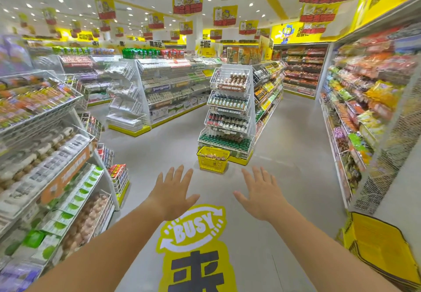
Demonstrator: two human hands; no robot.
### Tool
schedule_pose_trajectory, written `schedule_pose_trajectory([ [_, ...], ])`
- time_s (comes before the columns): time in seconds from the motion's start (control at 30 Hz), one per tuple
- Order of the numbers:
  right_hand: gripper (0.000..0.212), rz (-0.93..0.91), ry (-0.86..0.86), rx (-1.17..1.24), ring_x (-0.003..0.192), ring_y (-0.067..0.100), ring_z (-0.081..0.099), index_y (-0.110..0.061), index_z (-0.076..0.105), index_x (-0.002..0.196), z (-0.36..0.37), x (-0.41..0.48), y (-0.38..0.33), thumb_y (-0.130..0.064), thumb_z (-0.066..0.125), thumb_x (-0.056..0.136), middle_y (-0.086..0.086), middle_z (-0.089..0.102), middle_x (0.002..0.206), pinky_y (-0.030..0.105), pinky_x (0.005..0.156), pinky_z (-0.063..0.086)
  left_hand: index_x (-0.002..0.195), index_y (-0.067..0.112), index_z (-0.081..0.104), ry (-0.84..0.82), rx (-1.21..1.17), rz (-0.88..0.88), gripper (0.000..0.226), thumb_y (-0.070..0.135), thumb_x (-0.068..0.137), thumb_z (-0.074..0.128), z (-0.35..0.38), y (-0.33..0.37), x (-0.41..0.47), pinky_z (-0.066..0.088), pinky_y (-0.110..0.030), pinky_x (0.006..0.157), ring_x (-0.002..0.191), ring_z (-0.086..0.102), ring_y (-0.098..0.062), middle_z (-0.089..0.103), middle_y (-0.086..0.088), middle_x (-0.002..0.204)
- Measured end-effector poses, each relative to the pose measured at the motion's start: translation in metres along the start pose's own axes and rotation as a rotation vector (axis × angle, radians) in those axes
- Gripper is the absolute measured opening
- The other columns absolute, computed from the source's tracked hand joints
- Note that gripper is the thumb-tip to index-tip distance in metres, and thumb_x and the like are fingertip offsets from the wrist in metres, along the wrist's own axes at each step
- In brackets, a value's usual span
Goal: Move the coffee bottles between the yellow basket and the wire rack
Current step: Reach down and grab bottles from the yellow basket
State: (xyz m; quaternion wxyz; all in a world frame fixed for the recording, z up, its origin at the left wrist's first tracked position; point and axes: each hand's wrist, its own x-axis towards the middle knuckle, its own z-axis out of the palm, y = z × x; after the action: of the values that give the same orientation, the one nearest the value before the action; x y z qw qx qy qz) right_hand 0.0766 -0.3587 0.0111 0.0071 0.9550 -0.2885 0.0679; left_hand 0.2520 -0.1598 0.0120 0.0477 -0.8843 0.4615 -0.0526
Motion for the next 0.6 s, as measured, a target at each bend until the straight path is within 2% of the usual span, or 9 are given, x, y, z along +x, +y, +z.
schedule_pose_trajectory([
  [0.2, 0.077, 0.016, 0.019, -0.037, 0.152, 0.035, 0.005, -0.020, 0.013, 0.158, 0.028, 0.117, 0.019, -0.064, 0.031, 0.098, 0.012, 0.013, 0.165, 0.050, 0.120, 0.013, 0.160, 0.020, -0.009, -0.072, -0.022, 0.045, 0.081, 0.063, 0.100, 0.025, 0.018, -0.018, 0.118, 0.013, -0.049, 0.123, 0.155, 0.001, -0.031, -0.006, -0.010, 0.169],
  [0.33, 0.077, 0.002, 0.041, -0.029, 0.152, 0.035, 0.005, -0.020, 0.012, 0.159, 0.051, 0.217, 0.045, -0.063, 0.030, 0.098, 0.013, 0.013, 0.165, 0.052, 0.120, 0.011, 0.160, 0.019, -0.005, -0.077, 0.008, 0.064, 0.079, 0.062, 0.101, 0.025, 0.030, -0.028, 0.212, 0.016, -0.048, 0.123, 0.154, 0.003, -0.030, -0.002, -0.011, 0.168],
  [0.6, 0.075, -0.031, 0.044, -0.030, 0.151, 0.034, 0.012, -0.019, 0.018, 0.158, 0.073, 0.425, 0.098, -0.063, 0.031, 0.098, 0.015, 0.019, 0.164, 0.051, 0.120, 0.014, 0.160, 0.018, -0.002, -0.070, 0.047, -0.014, 0.079, 0.062, 0.101, 0.025, 0.038, -0.061, 0.420, 0.019, -0.047, 0.121, 0.154, 0.007, -0.031, 0.001, -0.013, 0.168],
])
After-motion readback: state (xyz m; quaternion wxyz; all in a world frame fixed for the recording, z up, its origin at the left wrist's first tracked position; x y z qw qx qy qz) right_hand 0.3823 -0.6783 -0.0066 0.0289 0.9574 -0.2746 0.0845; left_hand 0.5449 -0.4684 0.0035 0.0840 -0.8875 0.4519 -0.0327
